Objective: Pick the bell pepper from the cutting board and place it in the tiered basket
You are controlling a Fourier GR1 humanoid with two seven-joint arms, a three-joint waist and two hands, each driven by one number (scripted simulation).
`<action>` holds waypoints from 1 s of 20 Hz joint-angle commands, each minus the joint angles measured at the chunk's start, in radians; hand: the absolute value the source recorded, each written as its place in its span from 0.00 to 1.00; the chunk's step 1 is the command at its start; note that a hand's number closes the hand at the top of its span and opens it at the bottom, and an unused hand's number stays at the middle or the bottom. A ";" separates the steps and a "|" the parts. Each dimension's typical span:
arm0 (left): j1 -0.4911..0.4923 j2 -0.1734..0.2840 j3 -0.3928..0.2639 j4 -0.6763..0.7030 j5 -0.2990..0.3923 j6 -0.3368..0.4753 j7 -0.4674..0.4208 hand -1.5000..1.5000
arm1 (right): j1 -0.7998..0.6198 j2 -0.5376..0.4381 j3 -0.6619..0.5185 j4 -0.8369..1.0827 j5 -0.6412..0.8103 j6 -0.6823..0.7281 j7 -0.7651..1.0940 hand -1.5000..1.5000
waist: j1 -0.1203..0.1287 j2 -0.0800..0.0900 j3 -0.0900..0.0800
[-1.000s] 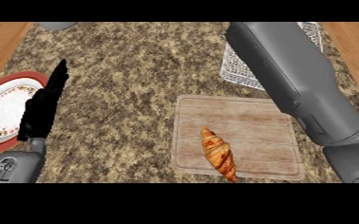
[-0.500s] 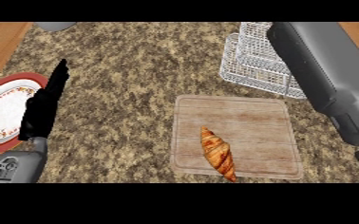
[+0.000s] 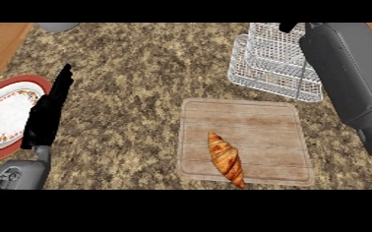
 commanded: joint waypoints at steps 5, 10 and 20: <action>0.004 -0.014 0.015 0.019 -0.011 -0.011 -0.031 0.50 | 0.066 0.026 -0.179 0.057 -0.154 -0.038 -0.037 0.00 | 0.005 0.004 0.000; -0.017 -0.047 0.011 0.019 -0.034 0.004 0.001 0.50 | 0.169 0.086 -0.180 -0.029 -0.135 -0.174 -0.058 0.00 | -0.005 0.001 0.000; 0.007 -0.036 0.050 0.026 -0.035 -0.037 -0.047 0.50 | 0.134 0.037 -0.253 -0.212 -0.117 -0.290 -0.008 0.00 | -0.005 -0.002 0.000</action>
